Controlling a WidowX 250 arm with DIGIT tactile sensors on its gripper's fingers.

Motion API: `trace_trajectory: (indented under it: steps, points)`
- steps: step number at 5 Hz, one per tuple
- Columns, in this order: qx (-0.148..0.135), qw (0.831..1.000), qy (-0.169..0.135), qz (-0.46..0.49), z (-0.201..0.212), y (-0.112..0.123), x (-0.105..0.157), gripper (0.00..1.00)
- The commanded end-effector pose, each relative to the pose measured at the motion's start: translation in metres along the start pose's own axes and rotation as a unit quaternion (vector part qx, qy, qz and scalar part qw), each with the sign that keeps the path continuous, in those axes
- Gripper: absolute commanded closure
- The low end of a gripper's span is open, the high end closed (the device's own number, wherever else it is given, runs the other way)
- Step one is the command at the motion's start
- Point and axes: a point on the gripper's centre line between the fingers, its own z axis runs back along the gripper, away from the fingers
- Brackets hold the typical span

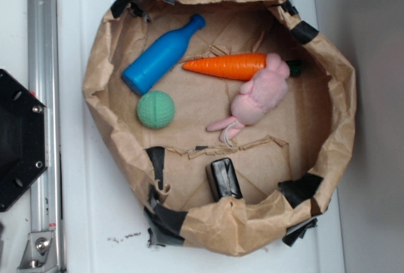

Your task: Grab the black box.

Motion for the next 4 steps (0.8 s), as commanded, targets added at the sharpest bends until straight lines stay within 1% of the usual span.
trace_trajectory:
  steps: [1,2,3,4]
  points:
    - [0.000,1.000,0.000,0.000,0.000,0.000,0.000,0.00]
    - [0.039,0.997,0.050,0.053,-0.008,-0.007,0.041,0.00]
    - [0.038,0.991,0.062,0.109,-0.031,-0.010,0.084,0.00]
    - [0.030,0.996,0.068,0.047,-0.052,-0.017,0.115,0.00]
